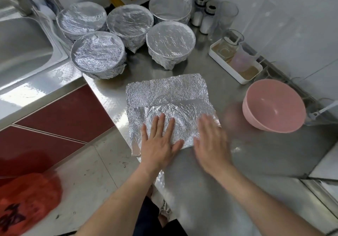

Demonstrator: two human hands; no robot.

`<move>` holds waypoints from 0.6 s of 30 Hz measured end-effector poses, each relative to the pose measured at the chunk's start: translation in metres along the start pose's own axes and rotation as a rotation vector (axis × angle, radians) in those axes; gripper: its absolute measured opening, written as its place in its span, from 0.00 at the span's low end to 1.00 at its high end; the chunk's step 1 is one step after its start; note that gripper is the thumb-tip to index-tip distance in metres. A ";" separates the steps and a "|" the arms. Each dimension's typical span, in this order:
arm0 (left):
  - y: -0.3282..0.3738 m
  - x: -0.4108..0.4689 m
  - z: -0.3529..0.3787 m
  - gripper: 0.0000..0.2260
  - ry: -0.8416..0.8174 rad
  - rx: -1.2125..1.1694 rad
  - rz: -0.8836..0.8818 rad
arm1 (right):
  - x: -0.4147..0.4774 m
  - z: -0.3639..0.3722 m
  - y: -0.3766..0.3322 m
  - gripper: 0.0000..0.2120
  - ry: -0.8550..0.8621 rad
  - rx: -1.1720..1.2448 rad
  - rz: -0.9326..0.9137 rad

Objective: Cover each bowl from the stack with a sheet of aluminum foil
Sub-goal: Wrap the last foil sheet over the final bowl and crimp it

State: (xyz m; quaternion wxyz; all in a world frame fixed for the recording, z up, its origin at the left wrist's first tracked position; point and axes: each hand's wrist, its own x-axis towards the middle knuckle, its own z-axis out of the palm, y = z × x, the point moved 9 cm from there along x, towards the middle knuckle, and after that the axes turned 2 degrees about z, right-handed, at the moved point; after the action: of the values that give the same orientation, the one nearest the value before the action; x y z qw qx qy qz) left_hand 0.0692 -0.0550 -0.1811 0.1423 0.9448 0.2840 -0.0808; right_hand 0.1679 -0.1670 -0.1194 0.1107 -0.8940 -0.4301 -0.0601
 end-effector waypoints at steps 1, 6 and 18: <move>0.000 0.000 0.001 0.33 -0.001 0.008 0.005 | -0.015 0.010 -0.028 0.26 -0.060 0.059 -0.131; -0.001 0.000 0.001 0.31 0.020 0.025 0.011 | -0.056 0.052 -0.041 0.36 -0.352 0.028 -0.289; 0.000 -0.002 -0.003 0.33 0.005 -0.011 0.006 | -0.048 0.035 0.062 0.39 -0.514 -0.116 -0.039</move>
State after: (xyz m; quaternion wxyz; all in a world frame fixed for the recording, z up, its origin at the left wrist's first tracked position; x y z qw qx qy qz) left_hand 0.0678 -0.0549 -0.1783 0.1471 0.9450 0.2818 -0.0765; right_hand 0.1872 -0.2322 -0.1725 -0.0547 -0.8762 -0.4572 0.1425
